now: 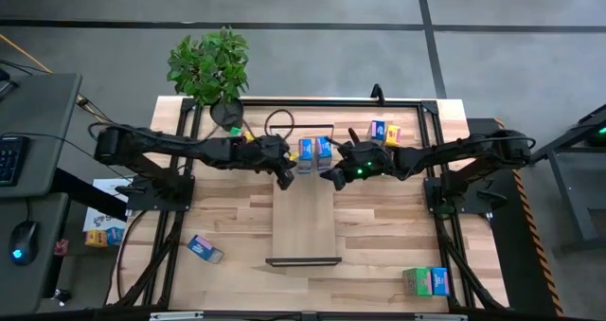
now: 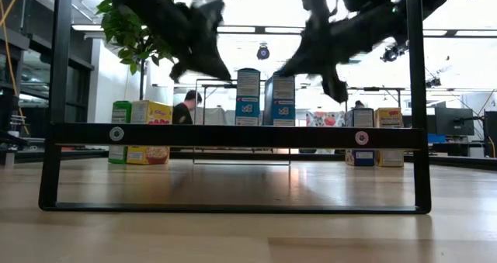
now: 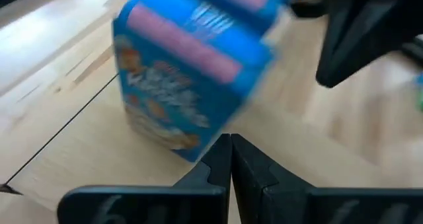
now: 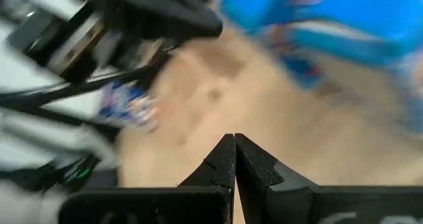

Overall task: Stack cereal on shelf
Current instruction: Put the right yellow cereal box on the shelf

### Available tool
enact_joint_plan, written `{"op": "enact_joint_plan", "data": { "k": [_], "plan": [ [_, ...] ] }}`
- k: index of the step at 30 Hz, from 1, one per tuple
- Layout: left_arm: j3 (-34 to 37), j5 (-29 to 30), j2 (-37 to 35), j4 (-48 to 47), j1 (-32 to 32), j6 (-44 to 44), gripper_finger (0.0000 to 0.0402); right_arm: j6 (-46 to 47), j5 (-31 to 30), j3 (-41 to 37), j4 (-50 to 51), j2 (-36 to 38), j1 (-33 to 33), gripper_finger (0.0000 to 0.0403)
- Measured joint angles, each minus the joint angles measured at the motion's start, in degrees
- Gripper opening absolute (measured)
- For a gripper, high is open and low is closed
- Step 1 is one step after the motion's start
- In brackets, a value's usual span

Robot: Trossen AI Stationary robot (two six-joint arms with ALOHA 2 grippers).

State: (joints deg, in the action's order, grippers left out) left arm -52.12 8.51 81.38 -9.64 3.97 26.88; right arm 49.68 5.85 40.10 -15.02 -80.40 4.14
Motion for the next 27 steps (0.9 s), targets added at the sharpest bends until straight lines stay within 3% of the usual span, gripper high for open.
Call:
{"op": "enact_joint_plan", "data": {
  "k": [3,7,12,15,19,27],
  "plan": [
    [0.0,1.0,-6.9,-3.6,-2.1,0.0,0.0,-1.4,3.6,0.0,0.5,4.8,-0.1,0.0],
    [0.0,7.9,-17.5,-3.0,-5.2,-0.2,0.0,-4.8,2.5,0.0,-1.3,13.5,0.0,0.0],
    [0.0,16.0,-25.9,-1.5,-6.8,-2.7,0.0,-12.7,-8.5,0.0,-5.5,21.1,0.4,0.0001],
    [-0.1,16.9,-28.4,-1.7,-6.8,-3.5,0.0,-10.8,-13.2,0.1,-2.5,23.3,3.0,0.0018],
    [0.0,16.9,-29.1,-1.9,-6.8,-3.6,0.0,-9.7,-13.4,0.0,8.9,26.0,8.2,0.0086],
    [0.0,14.6,-27.7,-3.4,-6.8,-3.1,0.0,-8.7,-12.4,0.0,33.9,31.6,20.2,0.0295]
  ]
}}
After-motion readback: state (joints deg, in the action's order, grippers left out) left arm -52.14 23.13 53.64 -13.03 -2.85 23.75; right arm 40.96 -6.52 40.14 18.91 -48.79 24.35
